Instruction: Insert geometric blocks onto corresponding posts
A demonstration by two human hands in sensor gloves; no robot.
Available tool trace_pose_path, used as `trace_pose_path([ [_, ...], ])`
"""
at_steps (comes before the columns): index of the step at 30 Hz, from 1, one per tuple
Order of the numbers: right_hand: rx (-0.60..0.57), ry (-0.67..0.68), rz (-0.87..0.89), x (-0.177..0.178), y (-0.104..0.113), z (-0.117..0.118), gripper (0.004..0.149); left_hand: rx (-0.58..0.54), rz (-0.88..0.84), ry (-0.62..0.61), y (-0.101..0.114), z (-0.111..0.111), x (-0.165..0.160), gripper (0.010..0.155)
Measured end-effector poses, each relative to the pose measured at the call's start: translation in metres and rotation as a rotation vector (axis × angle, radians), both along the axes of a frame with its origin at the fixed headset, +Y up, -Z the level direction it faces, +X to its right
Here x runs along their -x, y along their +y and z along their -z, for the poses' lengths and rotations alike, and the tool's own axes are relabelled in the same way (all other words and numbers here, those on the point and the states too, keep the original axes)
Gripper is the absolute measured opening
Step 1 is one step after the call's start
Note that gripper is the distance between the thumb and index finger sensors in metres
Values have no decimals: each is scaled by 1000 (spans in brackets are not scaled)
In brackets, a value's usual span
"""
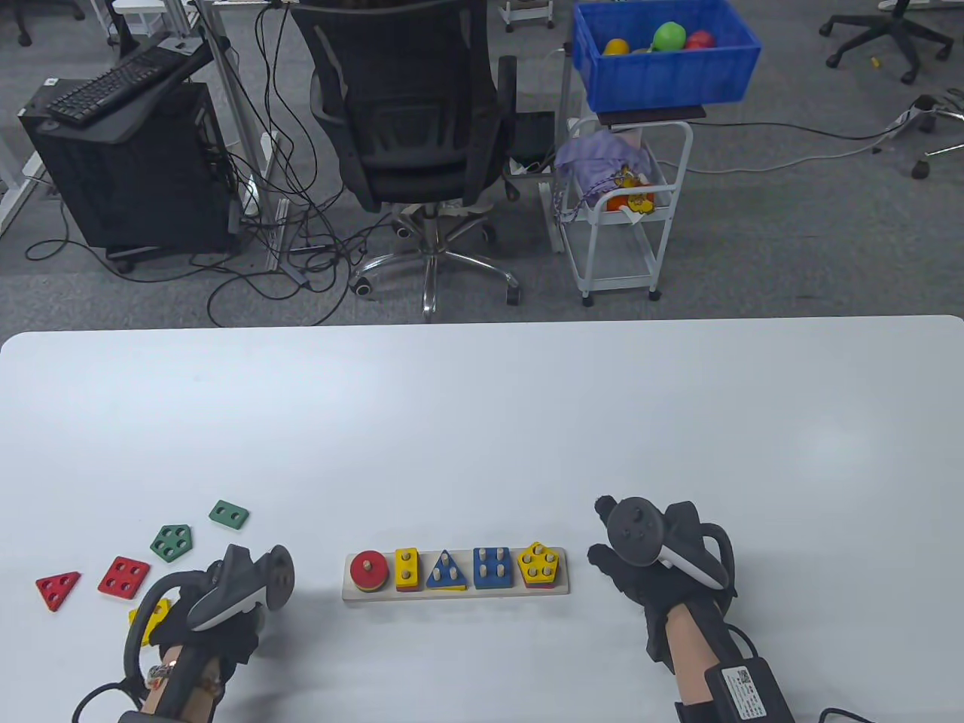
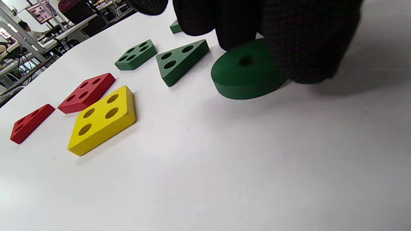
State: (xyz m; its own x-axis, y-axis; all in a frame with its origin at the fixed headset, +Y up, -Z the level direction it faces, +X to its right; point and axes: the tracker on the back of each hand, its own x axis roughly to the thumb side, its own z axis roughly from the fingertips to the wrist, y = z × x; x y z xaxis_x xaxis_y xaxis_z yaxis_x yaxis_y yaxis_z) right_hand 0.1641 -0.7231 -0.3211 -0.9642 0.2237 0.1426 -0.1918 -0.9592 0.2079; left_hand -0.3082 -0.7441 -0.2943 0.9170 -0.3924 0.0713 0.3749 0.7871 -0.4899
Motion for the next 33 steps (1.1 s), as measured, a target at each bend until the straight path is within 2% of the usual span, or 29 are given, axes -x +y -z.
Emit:
trace_pose_path([
  [3,2,0,-2,0,0,0,68,-20,-8,-23,0,0,3,76],
  [7,3,9,-3,1,0,0,67,-3,70,-30,-4,-1,2,81],
  [10,3,15,-5,2,0,0,66,-51,86,-55,-6,0,-2,79],
  [18,2,11,-8,2,0,0,66,-86,49,-114,-8,-1,-4,75],
  [21,-1,8,-13,2,0,0,66,-155,-80,-179,-3,-2,-5,74],
  [27,-7,10,-11,3,1,0,66,-377,-450,-273,30,-9,-27,73],
  [29,-9,10,-13,3,1,1,66,-429,-501,-310,35,-10,-38,72],
  [33,-15,12,-14,4,1,1,65,-421,-515,-327,32,-4,-62,71],
])
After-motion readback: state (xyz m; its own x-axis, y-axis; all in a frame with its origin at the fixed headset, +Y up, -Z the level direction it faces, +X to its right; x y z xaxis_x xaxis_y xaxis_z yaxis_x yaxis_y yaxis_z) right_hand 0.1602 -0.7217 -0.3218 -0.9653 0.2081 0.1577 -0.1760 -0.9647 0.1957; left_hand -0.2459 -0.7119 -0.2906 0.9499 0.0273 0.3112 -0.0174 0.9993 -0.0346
